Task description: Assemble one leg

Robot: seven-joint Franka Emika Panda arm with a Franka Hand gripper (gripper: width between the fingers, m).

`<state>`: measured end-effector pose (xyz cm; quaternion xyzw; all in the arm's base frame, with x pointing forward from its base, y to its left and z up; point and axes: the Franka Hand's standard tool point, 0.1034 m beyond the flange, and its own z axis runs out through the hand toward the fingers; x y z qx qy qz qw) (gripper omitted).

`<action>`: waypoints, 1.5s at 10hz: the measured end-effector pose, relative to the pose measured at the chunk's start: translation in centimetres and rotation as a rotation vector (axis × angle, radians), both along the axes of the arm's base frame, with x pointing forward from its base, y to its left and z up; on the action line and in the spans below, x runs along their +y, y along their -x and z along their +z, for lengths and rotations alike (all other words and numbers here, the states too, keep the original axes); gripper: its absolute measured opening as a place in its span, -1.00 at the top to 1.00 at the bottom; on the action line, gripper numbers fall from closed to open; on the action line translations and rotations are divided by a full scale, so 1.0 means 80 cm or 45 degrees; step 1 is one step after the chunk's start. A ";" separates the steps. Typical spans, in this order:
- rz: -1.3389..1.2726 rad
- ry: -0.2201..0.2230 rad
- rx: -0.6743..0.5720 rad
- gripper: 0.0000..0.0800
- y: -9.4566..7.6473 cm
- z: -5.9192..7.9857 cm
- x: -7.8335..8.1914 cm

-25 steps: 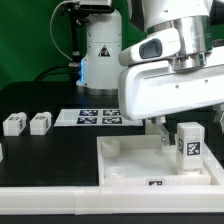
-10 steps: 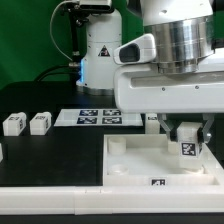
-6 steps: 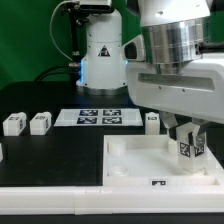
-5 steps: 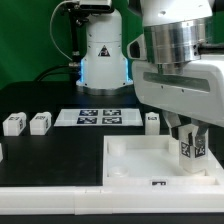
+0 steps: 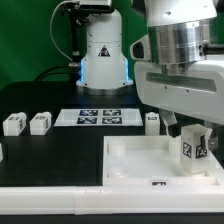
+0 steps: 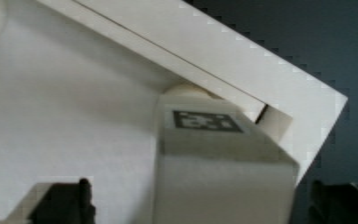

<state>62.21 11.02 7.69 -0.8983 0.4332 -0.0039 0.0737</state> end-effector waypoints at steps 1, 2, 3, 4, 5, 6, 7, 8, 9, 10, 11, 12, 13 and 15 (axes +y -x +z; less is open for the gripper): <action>0.188 0.014 -0.022 -0.60 0.000 0.001 0.002; 0.333 0.023 -0.037 -0.62 0.000 0.002 0.006; 0.532 0.039 -0.063 -0.62 -0.002 0.004 0.007; 0.758 0.062 -0.094 -0.62 -0.004 0.005 0.008; 0.912 0.075 -0.107 -0.62 -0.003 0.005 0.010; 1.040 0.089 -0.115 -0.62 -0.001 0.004 0.013; 1.221 0.109 -0.128 -0.62 0.001 0.001 0.015; 1.373 0.122 -0.140 -0.62 0.003 0.000 0.014; 1.409 0.127 -0.148 -0.62 0.003 -0.001 0.012; 1.396 0.126 -0.146 -0.62 0.003 -0.001 0.011; 1.397 0.126 -0.145 -0.31 0.003 -0.001 0.011; 1.397 0.126 -0.145 -0.31 0.003 -0.001 0.011; 1.397 0.126 -0.144 0.04 0.003 -0.002 0.011; 1.367 0.128 -0.139 0.26 0.003 -0.002 0.007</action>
Offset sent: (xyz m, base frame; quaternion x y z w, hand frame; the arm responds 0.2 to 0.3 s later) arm 0.0097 0.0086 0.0070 -0.0100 -0.0016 -0.3907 0.9205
